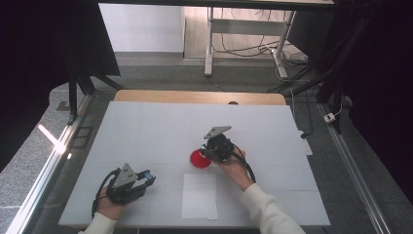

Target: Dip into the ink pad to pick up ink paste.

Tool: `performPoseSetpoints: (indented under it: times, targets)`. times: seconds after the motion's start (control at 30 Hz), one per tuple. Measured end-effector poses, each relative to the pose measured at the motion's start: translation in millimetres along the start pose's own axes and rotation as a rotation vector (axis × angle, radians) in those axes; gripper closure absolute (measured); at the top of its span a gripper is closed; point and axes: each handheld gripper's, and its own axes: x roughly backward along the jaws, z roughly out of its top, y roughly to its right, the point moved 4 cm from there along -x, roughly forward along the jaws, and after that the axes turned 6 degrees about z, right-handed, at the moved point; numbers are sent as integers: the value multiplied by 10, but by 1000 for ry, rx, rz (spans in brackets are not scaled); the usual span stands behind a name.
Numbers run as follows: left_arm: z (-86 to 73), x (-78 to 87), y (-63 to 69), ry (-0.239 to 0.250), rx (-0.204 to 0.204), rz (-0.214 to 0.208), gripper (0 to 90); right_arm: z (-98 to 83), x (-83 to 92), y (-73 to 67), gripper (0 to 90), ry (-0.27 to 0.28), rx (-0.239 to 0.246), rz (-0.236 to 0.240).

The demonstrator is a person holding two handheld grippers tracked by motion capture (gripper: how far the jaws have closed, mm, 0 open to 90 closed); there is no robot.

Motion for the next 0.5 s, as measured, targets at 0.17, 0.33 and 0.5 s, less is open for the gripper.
performPoseSetpoints:
  times: [0.17,0.33,0.5]
  targets:
    - [0,-1,1,0,0,0,654,-2,1,-1,753,-5,4,-8]
    - [0,-3,3,0,-1,-2,654,-7,-5,1,753,3,6,-4]
    - [2,-4,6,0,-2,-2,654,-16,-2,8,754,6,4,-1]
